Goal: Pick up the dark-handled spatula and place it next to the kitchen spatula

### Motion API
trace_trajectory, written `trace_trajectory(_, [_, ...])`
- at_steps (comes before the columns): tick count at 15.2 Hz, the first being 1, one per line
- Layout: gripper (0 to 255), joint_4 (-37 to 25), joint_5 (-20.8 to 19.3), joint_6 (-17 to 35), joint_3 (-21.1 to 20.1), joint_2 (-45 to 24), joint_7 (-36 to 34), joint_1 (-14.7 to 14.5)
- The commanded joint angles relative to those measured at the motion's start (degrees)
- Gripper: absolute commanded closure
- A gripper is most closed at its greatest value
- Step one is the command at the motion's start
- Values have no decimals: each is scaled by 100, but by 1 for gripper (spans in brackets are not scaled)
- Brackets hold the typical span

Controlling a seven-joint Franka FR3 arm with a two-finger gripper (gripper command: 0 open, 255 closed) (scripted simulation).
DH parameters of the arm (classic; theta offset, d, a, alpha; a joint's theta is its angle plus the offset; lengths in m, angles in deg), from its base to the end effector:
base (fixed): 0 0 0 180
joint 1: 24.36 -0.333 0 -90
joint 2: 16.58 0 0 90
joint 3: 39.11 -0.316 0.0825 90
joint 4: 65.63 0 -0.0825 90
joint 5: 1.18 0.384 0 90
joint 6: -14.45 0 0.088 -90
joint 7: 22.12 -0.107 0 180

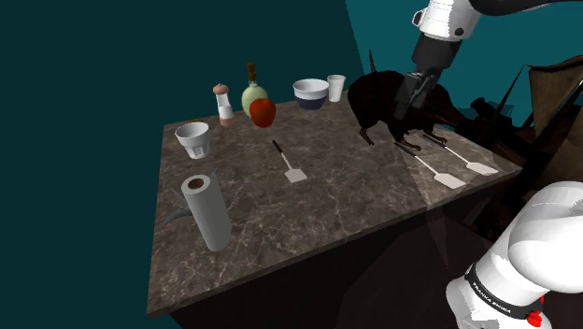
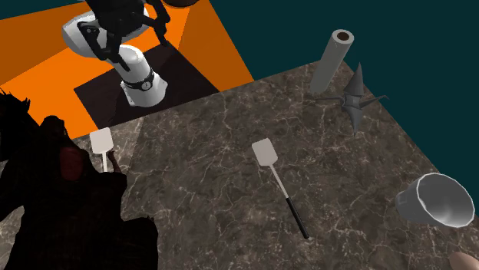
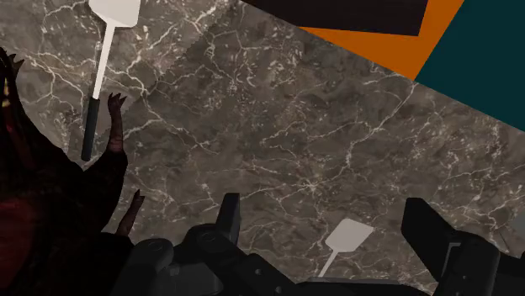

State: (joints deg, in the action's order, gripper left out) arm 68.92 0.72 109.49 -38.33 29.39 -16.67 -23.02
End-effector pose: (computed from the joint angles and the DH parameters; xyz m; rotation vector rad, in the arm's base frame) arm 0.3113 -0.0096 0.6076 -3.0994 -0.0940 -0.1788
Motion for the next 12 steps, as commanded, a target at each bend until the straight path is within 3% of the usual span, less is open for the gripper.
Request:
trace_trajectory(1, [0, 0, 0, 0, 0, 0, 0, 0])
trace_trajectory(12, [0, -392, 180, 1596, -754, -2044, -1254, 63])
